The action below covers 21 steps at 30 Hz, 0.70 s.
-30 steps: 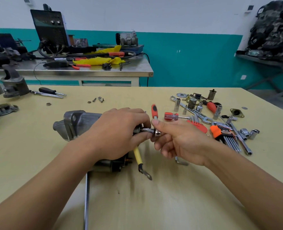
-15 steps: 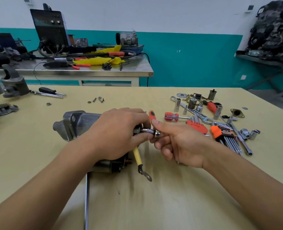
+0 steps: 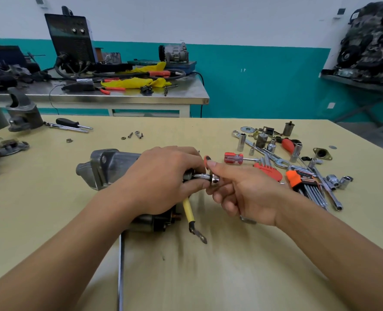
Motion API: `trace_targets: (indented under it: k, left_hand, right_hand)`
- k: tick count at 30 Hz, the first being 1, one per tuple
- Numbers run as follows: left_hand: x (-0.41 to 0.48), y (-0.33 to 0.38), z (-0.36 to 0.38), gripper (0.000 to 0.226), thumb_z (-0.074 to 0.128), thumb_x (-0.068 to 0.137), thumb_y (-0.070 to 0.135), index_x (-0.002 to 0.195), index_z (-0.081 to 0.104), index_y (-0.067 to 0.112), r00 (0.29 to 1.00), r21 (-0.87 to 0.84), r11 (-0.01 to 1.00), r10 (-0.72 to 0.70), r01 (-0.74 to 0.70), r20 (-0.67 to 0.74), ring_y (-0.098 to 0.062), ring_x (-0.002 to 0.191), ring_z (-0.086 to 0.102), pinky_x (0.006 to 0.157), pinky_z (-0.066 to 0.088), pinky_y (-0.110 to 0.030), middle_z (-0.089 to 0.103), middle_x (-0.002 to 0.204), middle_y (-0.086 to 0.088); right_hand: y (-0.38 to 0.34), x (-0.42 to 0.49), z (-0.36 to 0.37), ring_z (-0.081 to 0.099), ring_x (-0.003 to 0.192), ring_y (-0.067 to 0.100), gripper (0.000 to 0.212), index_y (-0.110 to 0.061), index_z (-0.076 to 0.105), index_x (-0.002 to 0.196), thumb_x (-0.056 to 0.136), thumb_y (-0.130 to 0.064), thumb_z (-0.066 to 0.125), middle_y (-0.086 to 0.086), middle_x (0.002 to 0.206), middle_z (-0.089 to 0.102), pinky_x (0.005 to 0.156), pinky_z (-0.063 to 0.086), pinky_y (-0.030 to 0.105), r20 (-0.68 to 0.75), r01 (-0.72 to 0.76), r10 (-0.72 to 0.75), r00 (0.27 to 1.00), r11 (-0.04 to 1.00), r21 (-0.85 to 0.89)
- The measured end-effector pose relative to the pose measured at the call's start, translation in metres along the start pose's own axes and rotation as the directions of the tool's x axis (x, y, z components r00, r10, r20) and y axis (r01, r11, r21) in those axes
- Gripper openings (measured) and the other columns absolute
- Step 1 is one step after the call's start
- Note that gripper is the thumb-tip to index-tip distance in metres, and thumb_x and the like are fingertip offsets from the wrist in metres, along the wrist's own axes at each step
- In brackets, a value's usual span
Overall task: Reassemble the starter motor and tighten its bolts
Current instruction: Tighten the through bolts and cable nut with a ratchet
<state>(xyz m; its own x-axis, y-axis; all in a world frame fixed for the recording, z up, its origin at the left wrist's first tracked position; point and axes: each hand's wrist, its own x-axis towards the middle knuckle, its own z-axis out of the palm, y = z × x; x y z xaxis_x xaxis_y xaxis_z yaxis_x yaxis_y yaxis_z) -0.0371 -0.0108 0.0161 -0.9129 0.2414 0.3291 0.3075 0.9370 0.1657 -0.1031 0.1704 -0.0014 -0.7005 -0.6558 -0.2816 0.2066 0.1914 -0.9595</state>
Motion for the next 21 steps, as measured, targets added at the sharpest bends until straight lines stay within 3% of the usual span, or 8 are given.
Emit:
trace_targets:
  k: [3, 5, 7, 10, 13, 16, 19, 21]
  left_hand:
    - [0.000, 0.000, 0.000, 0.033, 0.047, 0.095, 0.054, 0.108, 0.070, 0.033, 1.000, 0.001, 1.000, 0.014, -0.014, 0.023, -0.007, 0.092, 0.056, 0.076, 0.050, -0.039, 0.062, 0.107, 0.017]
    - [0.000, 0.000, -0.001, 0.032, 0.048, 0.096, 0.052, 0.107, 0.071, 0.032, 1.000, -0.011, 1.000, 0.014, -0.014, 0.025, -0.009, 0.093, 0.057, 0.076, 0.050, -0.041, 0.062, 0.107, 0.017]
    - [0.001, 0.001, -0.001, 0.033, 0.047, 0.097, 0.053, 0.107, 0.071, 0.033, 1.000, 0.004, 1.000, -0.003, 0.003, 0.025, -0.010, 0.094, 0.058, 0.076, 0.050, -0.042, 0.062, 0.107, 0.017]
    - [0.001, 0.002, 0.000, 0.037, 0.046, 0.095, 0.055, 0.108, 0.072, 0.032, 1.000, 0.004, 1.000, -0.010, 0.010, 0.021, -0.008, 0.092, 0.058, 0.076, 0.051, -0.041, 0.063, 0.108, 0.017]
    - [0.000, 0.002, -0.001, 0.039, 0.045, 0.092, 0.056, 0.106, 0.071, 0.030, 1.000, -0.003, 1.000, -0.006, 0.006, 0.016, -0.008, 0.089, 0.058, 0.076, 0.051, -0.040, 0.062, 0.106, 0.016]
    - [0.000, 0.001, -0.001, 0.032, 0.051, 0.094, 0.054, 0.108, 0.069, 0.031, 1.000, -0.004, 1.000, -0.008, 0.008, 0.019, -0.008, 0.091, 0.057, 0.078, 0.050, -0.040, 0.062, 0.107, 0.016]
    - [0.000, 0.002, -0.003, 0.038, 0.043, 0.093, 0.056, 0.108, 0.069, 0.031, 0.999, -0.001, 1.000, -0.002, 0.002, 0.044, -0.008, 0.094, 0.057, 0.078, 0.050, -0.041, 0.062, 0.106, 0.015]
    - [0.000, 0.003, -0.004, 0.043, 0.039, 0.092, 0.057, 0.110, 0.069, 0.031, 0.999, 0.009, 1.000, -0.001, 0.000, 0.053, -0.008, 0.095, 0.056, 0.079, 0.050, -0.040, 0.062, 0.107, 0.016]
  right_hand:
    - [0.002, 0.000, -0.009, 0.066, 0.054, 0.016, 0.035, -0.016, 0.076, 0.081, 0.067, -0.049, 0.078, 0.003, 0.068, 0.071, 0.051, 0.050, 0.020, 0.012, 0.287, -0.292, 0.956, 0.931, -0.223]
    - [-0.001, -0.002, -0.015, 0.071, 0.067, 0.013, 0.017, -0.025, 0.078, 0.087, 0.073, -0.033, 0.083, -0.003, 0.077, 0.075, 0.063, 0.055, 0.019, 0.077, 0.532, -0.568, 0.820, 0.703, -0.472]
    - [0.001, 0.000, -0.020, 0.070, 0.075, 0.011, 0.024, -0.026, 0.078, 0.095, 0.075, -0.017, 0.087, -0.010, 0.083, 0.075, 0.067, 0.054, 0.018, 0.147, 0.621, -0.685, 0.713, 0.521, -0.586]
    - [0.003, 0.000, -0.016, 0.071, 0.073, 0.009, 0.019, -0.028, 0.077, 0.088, 0.072, -0.032, 0.086, -0.006, 0.082, 0.076, 0.065, 0.054, 0.020, 0.077, 0.569, -0.620, 0.781, 0.654, -0.498]
    - [0.000, 0.000, -0.009, 0.066, 0.056, 0.015, 0.041, -0.015, 0.075, 0.079, 0.063, -0.053, 0.078, 0.005, 0.070, 0.073, 0.052, 0.050, 0.024, -0.020, 0.267, -0.277, 0.961, 0.943, -0.199]
    - [0.002, 0.002, -0.005, 0.057, 0.046, 0.015, 0.046, -0.011, 0.072, 0.076, 0.066, -0.056, 0.074, 0.007, 0.062, 0.066, 0.043, 0.043, 0.021, 0.016, 0.020, -0.018, 1.000, 0.997, -0.077]
    - [0.002, 0.000, -0.008, 0.064, 0.052, 0.014, 0.038, -0.016, 0.075, 0.077, 0.067, -0.053, 0.075, 0.003, 0.064, 0.070, 0.049, 0.048, 0.021, -0.004, 0.203, -0.209, 0.978, 0.954, -0.222]
    - [0.000, -0.003, -0.013, 0.070, 0.065, 0.009, 0.028, -0.022, 0.077, 0.084, 0.069, -0.047, 0.079, -0.001, 0.073, 0.075, 0.059, 0.052, 0.018, 0.024, 0.429, -0.474, 0.880, 0.771, -0.471]
